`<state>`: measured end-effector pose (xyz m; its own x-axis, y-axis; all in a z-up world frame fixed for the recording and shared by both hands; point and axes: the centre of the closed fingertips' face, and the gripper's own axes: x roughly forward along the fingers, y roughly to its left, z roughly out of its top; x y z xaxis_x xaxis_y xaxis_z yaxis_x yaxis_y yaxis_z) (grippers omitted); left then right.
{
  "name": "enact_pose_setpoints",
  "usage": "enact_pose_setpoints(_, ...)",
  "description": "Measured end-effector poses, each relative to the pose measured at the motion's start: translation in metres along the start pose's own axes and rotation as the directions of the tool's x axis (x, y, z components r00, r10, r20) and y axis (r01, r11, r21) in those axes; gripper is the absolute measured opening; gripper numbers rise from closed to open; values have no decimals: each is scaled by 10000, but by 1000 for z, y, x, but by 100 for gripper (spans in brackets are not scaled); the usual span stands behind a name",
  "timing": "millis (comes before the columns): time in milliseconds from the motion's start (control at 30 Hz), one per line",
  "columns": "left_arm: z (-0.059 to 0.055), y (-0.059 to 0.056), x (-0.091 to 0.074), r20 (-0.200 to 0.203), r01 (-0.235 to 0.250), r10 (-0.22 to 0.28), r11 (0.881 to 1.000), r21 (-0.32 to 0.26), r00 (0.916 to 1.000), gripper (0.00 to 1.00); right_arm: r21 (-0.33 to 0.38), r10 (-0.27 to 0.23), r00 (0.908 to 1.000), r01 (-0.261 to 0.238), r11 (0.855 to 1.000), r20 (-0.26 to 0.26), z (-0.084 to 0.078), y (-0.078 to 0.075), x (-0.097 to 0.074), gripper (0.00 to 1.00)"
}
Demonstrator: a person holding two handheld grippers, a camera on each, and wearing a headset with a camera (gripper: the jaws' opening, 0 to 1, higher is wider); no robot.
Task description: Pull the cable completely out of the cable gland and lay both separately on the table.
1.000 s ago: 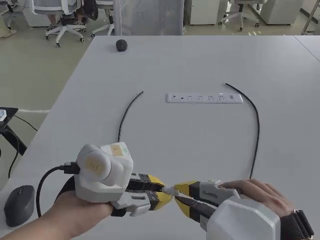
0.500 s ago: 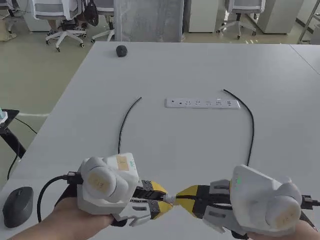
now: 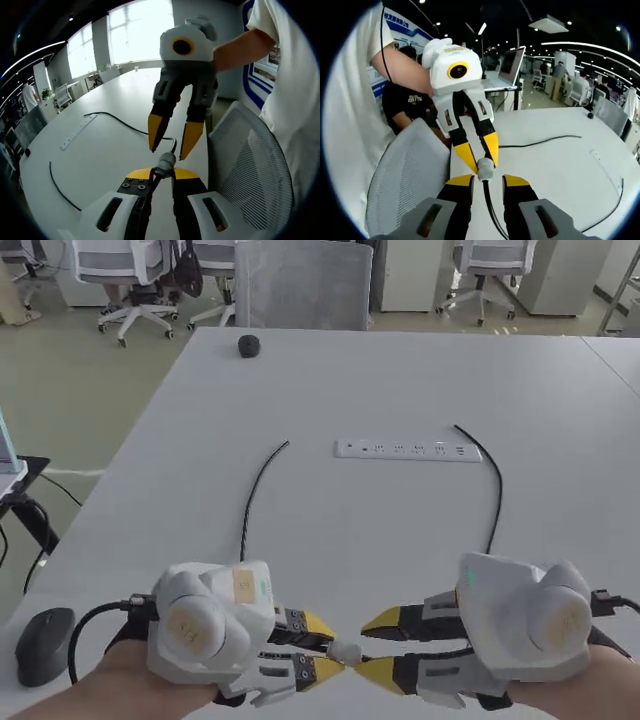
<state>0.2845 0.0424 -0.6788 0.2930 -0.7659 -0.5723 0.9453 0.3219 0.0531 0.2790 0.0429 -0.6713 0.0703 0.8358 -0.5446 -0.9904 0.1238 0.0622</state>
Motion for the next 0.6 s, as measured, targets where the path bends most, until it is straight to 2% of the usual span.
enact_pose_setpoints(67, 2, -2, -1, 34, -4, 3, 10000, 72, 10000, 15, 142, 173, 9998, -173, 9997, 16, 1, 4, 1, 19)
enact_pose_setpoints(133, 3, -2, -1, 73, -21, 20, 9999, 143, 10000, 15, 162, 296, 9996, -296, 9994, -22, 2, 6, 2, 11)
enact_pose_setpoints(200, 4, -5, -1, 51, 24, -25, 9994, 332, 10000, 15, 210, 214, 9997, -212, 9996, -72, 3, 4, 2, 9)
enact_pose_setpoints(433, 7, -6, -3, 98, -11, 6, 9983, 582, 10000, 15, 452, 539, 9981, -526, 9976, -295, 1, 7, 2, 9)
enact_pose_setpoints(600, 8, -3, -4, 105, -54, 48, 9983, 580, 9999, 15, 156, 535, 9979, -530, 9985, -378, 3, 7, 2, 9)
